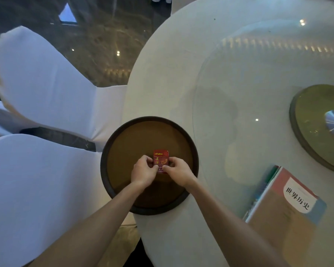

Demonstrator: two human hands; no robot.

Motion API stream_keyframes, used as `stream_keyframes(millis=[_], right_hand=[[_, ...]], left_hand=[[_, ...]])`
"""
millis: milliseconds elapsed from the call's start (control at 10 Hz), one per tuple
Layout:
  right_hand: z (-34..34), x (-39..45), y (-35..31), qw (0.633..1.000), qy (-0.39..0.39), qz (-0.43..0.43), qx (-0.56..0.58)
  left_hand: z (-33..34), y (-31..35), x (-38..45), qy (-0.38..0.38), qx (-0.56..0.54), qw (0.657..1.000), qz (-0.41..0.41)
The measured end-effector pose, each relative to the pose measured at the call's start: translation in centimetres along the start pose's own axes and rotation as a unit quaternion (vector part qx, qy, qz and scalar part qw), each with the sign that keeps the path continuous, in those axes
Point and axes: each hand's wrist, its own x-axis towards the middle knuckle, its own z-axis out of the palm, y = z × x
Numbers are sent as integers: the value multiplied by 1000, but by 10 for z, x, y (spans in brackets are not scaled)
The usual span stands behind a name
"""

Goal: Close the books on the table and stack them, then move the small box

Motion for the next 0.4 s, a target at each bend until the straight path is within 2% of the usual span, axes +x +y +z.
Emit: stream_keyframes(millis=[200,300,400], right_hand=[[-5,-1,0,999,14,30,13],[-16,-16,3,997,69,15,-16],[-32,-30,11,994,109,3,-26]], left_hand=[[-4,3,7,-16,44,999,-5],[-8,19,3,47,109,991,55],[-2,37,-3,47,135,983,117]])
